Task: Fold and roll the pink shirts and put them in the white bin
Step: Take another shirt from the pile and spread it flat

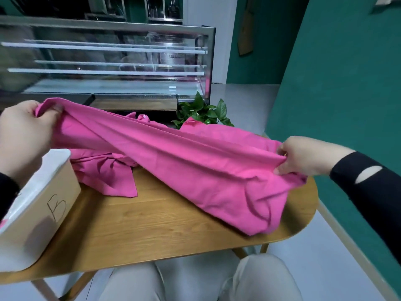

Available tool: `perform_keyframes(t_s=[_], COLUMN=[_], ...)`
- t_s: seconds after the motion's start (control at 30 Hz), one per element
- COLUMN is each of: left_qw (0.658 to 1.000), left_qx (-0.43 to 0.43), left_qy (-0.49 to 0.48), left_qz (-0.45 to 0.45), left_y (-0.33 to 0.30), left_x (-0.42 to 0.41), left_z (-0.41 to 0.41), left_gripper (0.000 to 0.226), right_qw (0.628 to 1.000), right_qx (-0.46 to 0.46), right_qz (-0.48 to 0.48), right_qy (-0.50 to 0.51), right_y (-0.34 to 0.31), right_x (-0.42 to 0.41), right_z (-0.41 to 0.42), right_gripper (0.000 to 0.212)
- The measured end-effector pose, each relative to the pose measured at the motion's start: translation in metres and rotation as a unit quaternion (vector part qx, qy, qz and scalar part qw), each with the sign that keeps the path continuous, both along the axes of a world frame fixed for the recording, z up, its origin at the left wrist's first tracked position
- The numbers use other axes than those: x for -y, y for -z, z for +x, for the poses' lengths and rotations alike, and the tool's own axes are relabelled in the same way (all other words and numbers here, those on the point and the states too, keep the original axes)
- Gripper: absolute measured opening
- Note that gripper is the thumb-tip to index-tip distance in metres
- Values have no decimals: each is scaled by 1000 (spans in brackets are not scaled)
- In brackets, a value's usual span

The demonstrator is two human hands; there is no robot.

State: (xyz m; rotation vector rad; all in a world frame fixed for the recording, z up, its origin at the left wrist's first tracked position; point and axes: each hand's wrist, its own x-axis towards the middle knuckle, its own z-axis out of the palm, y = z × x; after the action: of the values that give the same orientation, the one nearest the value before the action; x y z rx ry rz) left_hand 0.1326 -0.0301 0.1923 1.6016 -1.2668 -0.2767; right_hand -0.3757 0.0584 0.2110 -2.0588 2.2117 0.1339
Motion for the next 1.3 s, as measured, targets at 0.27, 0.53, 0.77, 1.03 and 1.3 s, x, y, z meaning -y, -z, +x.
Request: perform_keyframes(t_s=[0.27, 0.53, 0.77, 1.03, 1.3], left_qw=[998, 996, 977, 970, 957], left_qx=[55, 58, 132, 36, 230], left_qy=[1, 38, 156, 190, 174], left_qz=[-36, -56, -57, -147, -23], left_y=[-9, -23, -23, -66, -49], left_x=[5, -21, -47, -71, -62], left_z=[19, -14, -94, -126, -71], left_gripper=[36, 43, 28, 33, 46], right_qw=[908, 712, 834, 756, 787], right_qx=[281, 545, 529, 577, 560], right_qz=[-266, -408, -135, -308, -247], right_qy=[164, 170, 77, -21, 74], right_y=[-45, -70, -29, -57, -36], right_x=[20, 12, -7, -25, -36], right_z=[-39, -33, 22, 40, 0], right_gripper=[14, 31, 38, 54, 37])
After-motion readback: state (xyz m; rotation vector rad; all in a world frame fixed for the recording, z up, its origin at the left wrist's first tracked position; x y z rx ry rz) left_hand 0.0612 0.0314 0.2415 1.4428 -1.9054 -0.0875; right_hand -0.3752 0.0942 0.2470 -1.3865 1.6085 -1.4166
